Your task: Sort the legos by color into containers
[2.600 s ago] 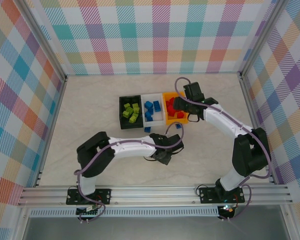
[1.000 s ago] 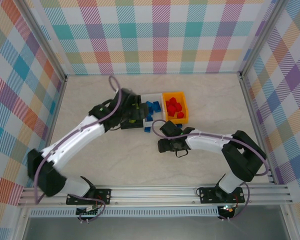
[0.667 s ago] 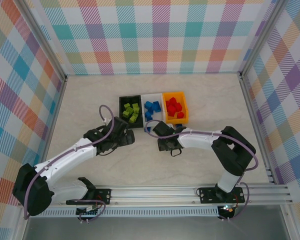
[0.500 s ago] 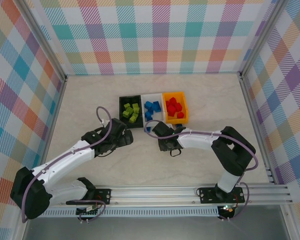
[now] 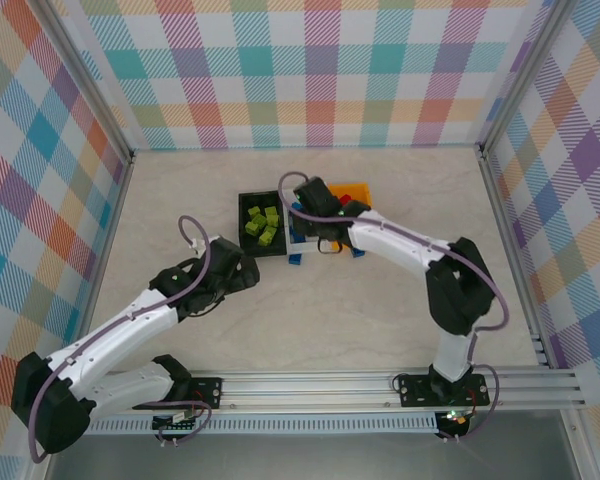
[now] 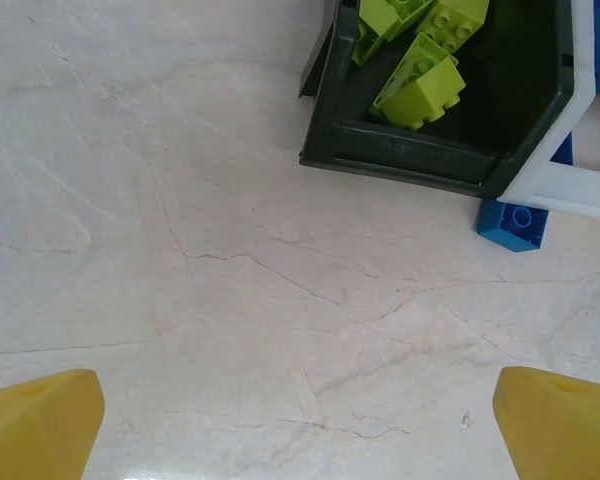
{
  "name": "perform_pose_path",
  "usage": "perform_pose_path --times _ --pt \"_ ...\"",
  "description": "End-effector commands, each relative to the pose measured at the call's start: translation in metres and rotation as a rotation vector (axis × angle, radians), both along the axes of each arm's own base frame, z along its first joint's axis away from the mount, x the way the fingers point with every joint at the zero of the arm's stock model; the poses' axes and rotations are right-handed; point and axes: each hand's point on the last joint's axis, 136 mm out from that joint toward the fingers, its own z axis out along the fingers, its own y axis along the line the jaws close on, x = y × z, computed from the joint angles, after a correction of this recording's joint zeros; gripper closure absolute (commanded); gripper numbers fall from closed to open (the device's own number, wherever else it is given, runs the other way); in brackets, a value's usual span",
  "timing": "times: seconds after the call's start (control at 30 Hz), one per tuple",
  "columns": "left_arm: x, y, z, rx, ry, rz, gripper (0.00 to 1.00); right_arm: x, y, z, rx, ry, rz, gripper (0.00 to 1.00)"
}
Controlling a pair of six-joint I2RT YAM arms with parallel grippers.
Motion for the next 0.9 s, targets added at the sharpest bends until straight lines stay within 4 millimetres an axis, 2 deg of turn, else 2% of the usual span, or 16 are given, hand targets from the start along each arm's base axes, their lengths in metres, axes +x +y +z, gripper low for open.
perform_pose_path --times 0.0,0.13,0.23,0.27,0.33,0.47,0.57,0.67,0.8,0.87 --pt "-0.013 0.013 -0.008 0.036 0.024 0.019 0.00 0.014 -0.001 -0.031 -0.076 0.065 0.023 0.63" --pt "-0.018 0.018 -0.006 0.037 0.014 0.022 0.00 0.031 0.006 -0.040 -0.078 0.077 0.012 0.54" --pt "-0.018 0.020 -0.002 0.038 0.003 0.024 0.00 0.035 0.010 -0.035 -0.058 0.064 0.015 0.31" --pt "-0.018 0.020 0.000 0.038 -0.001 0.024 0.00 0.034 0.011 -0.031 -0.047 0.058 0.018 0.26" --pt "-0.018 0.021 0.003 0.035 -0.005 0.025 0.00 0.034 0.011 -0.021 -0.032 0.040 0.020 0.22" --pt "-0.017 0.020 0.006 0.022 -0.015 0.026 0.00 0.030 0.015 -0.003 -0.010 0.005 0.046 0.22" --pt "-0.017 0.020 0.005 0.023 -0.014 0.027 0.00 0.029 0.021 -0.006 -0.008 0.030 0.060 0.22" --pt "-0.017 0.021 0.004 0.027 -0.010 0.030 0.00 0.035 0.018 -0.012 -0.024 0.030 0.019 0.22" --pt "-0.019 0.024 0.005 0.030 -0.009 0.032 0.00 0.050 0.015 -0.015 -0.034 0.033 -0.019 0.30" --pt "-0.019 0.025 0.006 0.031 -0.011 0.037 0.00 0.057 0.013 -0.019 -0.055 0.039 -0.035 0.37"
